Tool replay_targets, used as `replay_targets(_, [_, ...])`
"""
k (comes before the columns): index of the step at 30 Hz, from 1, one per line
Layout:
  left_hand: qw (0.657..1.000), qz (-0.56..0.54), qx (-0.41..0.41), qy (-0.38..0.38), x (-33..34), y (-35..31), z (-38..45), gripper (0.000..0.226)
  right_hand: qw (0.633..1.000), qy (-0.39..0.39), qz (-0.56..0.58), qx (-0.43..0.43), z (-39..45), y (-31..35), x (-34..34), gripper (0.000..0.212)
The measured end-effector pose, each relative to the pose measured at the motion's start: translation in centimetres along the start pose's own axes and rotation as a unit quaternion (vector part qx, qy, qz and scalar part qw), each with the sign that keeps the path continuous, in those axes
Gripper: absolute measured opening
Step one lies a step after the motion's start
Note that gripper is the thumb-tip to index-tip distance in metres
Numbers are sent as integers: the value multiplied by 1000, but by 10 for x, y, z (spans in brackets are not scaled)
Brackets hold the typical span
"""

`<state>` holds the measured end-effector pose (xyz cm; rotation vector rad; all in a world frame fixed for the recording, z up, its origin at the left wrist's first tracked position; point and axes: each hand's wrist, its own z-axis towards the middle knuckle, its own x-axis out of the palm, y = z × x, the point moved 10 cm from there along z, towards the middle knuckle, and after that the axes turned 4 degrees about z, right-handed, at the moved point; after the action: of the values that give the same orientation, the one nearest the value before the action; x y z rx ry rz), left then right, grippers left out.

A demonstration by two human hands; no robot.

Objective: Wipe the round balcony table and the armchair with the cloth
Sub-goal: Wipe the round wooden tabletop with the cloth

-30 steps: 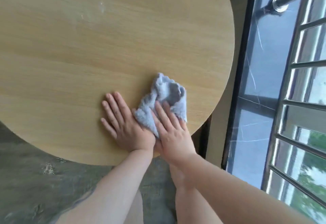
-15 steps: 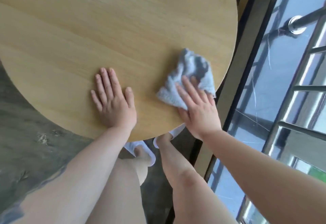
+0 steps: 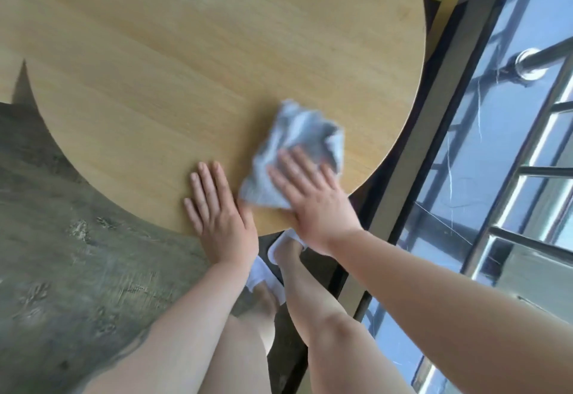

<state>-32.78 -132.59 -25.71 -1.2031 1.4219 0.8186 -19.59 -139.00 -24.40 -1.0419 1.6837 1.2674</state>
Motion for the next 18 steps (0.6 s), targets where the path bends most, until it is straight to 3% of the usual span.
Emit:
replay_targets(1, [1000,2,1,3,2,-1,-4,64,993,42,-23,-105,-3,15,7,70])
replay_targets(2, [1000,0,-1,5,4,-2,-6,63,991,42,-41,-121,-2,5,4,68])
replay_targets(4, [1000,-3,-8,7,5,-2,-8,61,997,-27,-14,66,3,-52,-16,67])
replay_targets(5, [1000,0,-10,6,5,-2,-8,60,984,-61,17,168,-3,-78,-26,66])
replay_targets(6, [1000,3,-12,5,5,-3,-8,59,969,-85,33,230,-10,-91,-31,66])
replay_targets(8, [1000,1,-25,4,5,-4,-8,60,960,-94,28,263,-18,-86,-32,68])
replay_targets(9, [999,-1,-35,4,5,-4,-8,61,968,-85,23,237,-16,-72,-29,69])
replay_targets(11, [999,-2,-43,2,4,-5,-9,65,997,-5,12,82,-8,-26,-10,70])
replay_targets(13, [1000,3,-30,8,4,-7,-9,69,985,107,-35,-129,-8,8,9,71])
replay_targets(14, [1000,2,-22,14,4,-8,-8,70,976,115,-57,-174,-4,2,8,72])
replay_targets(15, [1000,-6,-21,21,4,-8,-6,70,984,93,-59,-141,5,-14,2,72])
replay_targets(16, [999,-17,-23,28,4,-6,-5,69,997,36,-46,-51,13,-41,-12,72])
replay_targets(17, [999,-29,-22,34,4,-3,-4,68,995,-34,-9,92,10,-74,-27,69])
replay_targets(18, [998,-38,-15,37,4,-2,-4,68,966,-89,27,239,-4,-98,-36,67])
